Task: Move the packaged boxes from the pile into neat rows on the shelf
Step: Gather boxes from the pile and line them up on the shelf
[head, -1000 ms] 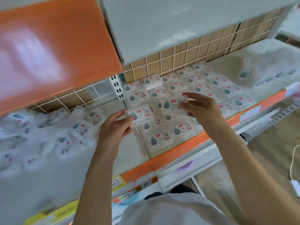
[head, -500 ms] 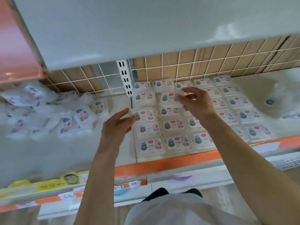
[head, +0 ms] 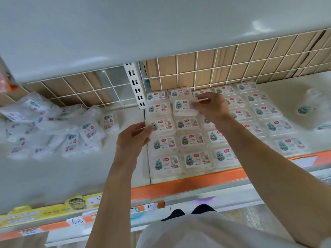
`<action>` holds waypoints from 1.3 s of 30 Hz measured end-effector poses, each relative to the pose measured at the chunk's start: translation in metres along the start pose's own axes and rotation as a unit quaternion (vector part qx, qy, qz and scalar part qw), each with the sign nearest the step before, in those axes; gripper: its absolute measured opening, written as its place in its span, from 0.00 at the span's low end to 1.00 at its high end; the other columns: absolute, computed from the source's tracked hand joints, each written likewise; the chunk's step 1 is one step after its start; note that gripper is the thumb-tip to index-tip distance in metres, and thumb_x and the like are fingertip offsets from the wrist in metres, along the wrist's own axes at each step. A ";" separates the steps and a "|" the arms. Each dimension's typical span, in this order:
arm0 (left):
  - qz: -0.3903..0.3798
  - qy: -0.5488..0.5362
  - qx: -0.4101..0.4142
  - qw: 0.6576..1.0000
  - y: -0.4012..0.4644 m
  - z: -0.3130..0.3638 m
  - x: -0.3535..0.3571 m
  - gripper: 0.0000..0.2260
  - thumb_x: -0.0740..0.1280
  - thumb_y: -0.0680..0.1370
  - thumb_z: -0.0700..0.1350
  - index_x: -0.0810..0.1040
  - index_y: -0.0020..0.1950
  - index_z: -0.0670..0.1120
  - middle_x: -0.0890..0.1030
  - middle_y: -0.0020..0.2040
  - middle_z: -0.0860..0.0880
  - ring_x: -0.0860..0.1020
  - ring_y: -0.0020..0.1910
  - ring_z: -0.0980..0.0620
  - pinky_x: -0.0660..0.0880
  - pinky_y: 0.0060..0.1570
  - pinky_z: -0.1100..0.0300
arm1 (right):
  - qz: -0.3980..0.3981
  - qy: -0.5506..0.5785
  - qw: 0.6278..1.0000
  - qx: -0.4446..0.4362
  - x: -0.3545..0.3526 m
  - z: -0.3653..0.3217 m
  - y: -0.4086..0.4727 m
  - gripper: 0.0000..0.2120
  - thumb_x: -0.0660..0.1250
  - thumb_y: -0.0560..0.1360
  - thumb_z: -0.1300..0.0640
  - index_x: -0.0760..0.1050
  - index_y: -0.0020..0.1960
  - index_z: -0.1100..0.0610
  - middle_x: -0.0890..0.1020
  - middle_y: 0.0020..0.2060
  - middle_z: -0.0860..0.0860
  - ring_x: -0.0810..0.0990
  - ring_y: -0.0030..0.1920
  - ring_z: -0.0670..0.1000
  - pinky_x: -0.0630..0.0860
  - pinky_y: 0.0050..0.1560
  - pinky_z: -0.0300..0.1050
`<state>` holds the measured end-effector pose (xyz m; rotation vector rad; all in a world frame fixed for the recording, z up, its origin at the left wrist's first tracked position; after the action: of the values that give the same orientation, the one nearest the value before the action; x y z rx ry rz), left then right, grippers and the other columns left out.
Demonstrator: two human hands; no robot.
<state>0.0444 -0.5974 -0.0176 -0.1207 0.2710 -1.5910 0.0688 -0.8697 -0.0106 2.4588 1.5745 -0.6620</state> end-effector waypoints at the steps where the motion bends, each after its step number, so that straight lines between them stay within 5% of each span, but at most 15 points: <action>1: 0.003 0.001 0.000 1.000 0.001 0.000 0.000 0.11 0.73 0.77 0.46 0.83 0.58 0.48 0.87 0.49 0.53 0.84 0.54 0.53 0.80 0.57 0.58 | -0.002 -0.001 1.000 0.000 0.000 0.000 0.001 0.20 0.77 0.70 0.52 0.80 0.61 0.52 0.85 0.44 0.47 0.85 0.40 0.48 0.76 0.28 0.37; 12: 0.043 0.054 0.007 0.998 0.010 0.001 -0.002 0.03 0.74 0.75 0.48 0.84 0.45 0.57 0.86 0.40 0.59 0.82 0.43 0.59 0.80 0.49 0.63 | 0.042 -0.042 0.997 -0.047 0.008 -0.005 -0.002 0.20 0.76 0.71 0.48 0.80 0.61 0.53 0.82 0.46 0.49 0.82 0.46 0.52 0.83 0.49 0.53; 18: 0.058 0.067 -0.009 0.996 0.015 0.001 0.003 0.05 0.73 0.76 0.48 0.85 0.50 0.52 0.85 0.44 0.57 0.83 0.44 0.58 0.78 0.45 0.65 | 0.064 -0.038 0.993 -0.093 0.006 -0.009 -0.031 0.16 0.72 0.75 0.51 0.80 0.61 0.54 0.82 0.50 0.48 0.80 0.48 0.47 0.73 0.42 0.31; 27: 0.053 0.079 -0.003 0.995 0.019 0.004 0.008 0.04 0.72 0.76 0.48 0.84 0.50 0.52 0.85 0.44 0.57 0.83 0.43 0.57 0.78 0.44 0.65 | 0.065 -0.021 0.991 -0.114 -0.001 -0.012 -0.079 0.12 0.71 0.75 0.57 0.81 0.58 0.54 0.83 0.50 0.48 0.81 0.49 0.48 0.80 0.50 0.41; 39: 0.062 0.118 0.009 0.991 0.014 0.011 0.005 0.04 0.70 0.76 0.51 0.82 0.50 0.54 0.83 0.46 0.57 0.80 0.46 0.57 0.77 0.46 0.62 | -0.047 -0.128 0.982 -0.130 0.010 -0.014 -0.121 0.16 0.69 0.77 0.53 0.78 0.65 0.51 0.78 0.57 0.49 0.77 0.57 0.47 0.68 0.46 0.29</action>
<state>0.0604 -0.6040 -0.0107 0.0978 0.4395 -1.4838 -0.0310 -0.8032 0.0107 2.0353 1.5701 -0.7052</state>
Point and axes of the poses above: each hand's wrist, its own y-axis towards the middle knuckle, its own x-axis out of the palm, z = x × y, the point moved 3 cm from there along y, towards the middle knuckle
